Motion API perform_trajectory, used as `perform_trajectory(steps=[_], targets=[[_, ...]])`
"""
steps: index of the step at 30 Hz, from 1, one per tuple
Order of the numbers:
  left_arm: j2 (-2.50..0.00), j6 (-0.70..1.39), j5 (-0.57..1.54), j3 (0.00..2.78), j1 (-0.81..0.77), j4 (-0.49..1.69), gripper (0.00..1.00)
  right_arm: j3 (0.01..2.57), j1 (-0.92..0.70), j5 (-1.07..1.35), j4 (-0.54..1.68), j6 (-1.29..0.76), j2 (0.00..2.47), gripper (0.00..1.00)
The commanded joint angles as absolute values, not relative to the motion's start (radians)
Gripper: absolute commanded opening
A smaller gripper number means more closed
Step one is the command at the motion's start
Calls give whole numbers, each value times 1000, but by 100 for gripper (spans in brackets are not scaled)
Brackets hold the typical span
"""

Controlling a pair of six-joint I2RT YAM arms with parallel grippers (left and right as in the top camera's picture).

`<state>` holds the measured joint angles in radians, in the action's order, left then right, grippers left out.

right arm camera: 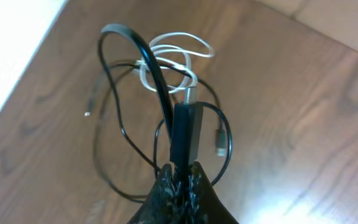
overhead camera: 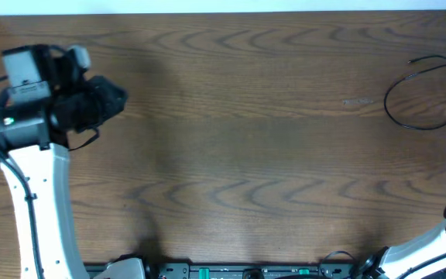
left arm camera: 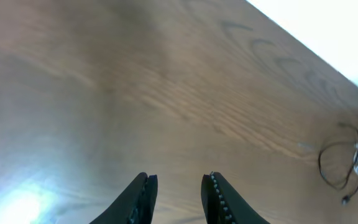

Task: Untangle cables
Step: 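Carry the coiled black cable to the right edge with the right gripper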

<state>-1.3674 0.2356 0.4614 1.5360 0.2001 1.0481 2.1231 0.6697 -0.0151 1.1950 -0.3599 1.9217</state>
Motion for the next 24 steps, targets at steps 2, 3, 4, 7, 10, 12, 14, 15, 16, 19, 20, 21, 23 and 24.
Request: perform_trajectory(steps=[2, 3, 4, 7, 10, 12, 14, 15, 16, 19, 20, 21, 23, 24], targets=[[-1390, 234, 462, 1542, 64, 1024, 29, 2064, 693, -8, 1218, -356, 1941, 60], [-1396, 234, 462, 1542, 42, 1017, 29, 2060, 693, -8, 1230, -350, 1942, 78], [-1404, 234, 462, 1542, 15, 1011, 29, 2059, 693, -8, 1243, -350, 1942, 85], [-1430, 234, 462, 1542, -62, 993, 29, 2063, 691, 43, 1273, -319, 1939, 91], [-1462, 234, 462, 1542, -134, 961, 29, 2064, 683, 196, 1304, -247, 1923, 93], [-1479, 234, 460, 1542, -163, 942, 29, 2064, 670, 309, 1322, -182, 1911, 94], [-1499, 234, 458, 1542, -189, 925, 29, 2064, 636, 457, 1355, -75, 1891, 94], [-1509, 234, 458, 1542, -196, 921, 33, 2064, 609, 493, 1373, -41, 1879, 93], [-1515, 234, 458, 1542, -198, 920, 36, 2064, 585, 506, 1386, -22, 1870, 94], [-1541, 234, 458, 1542, -199, 921, 99, 2064, 455, 503, 1442, 6, 1828, 94], [-1544, 234, 458, 1542, -199, 921, 99, 2064, 416, 490, 1453, 6, 1818, 94], [-1549, 234, 458, 1542, -199, 921, 99, 2064, 372, 474, 1460, 6, 1807, 93], [-1551, 234, 458, 1542, -199, 921, 99, 2064, 284, 415, 1463, 6, 1783, 91], [-1551, 234, 458, 1542, -199, 922, 99, 2064, 258, 390, 1465, 6, 1773, 91]])
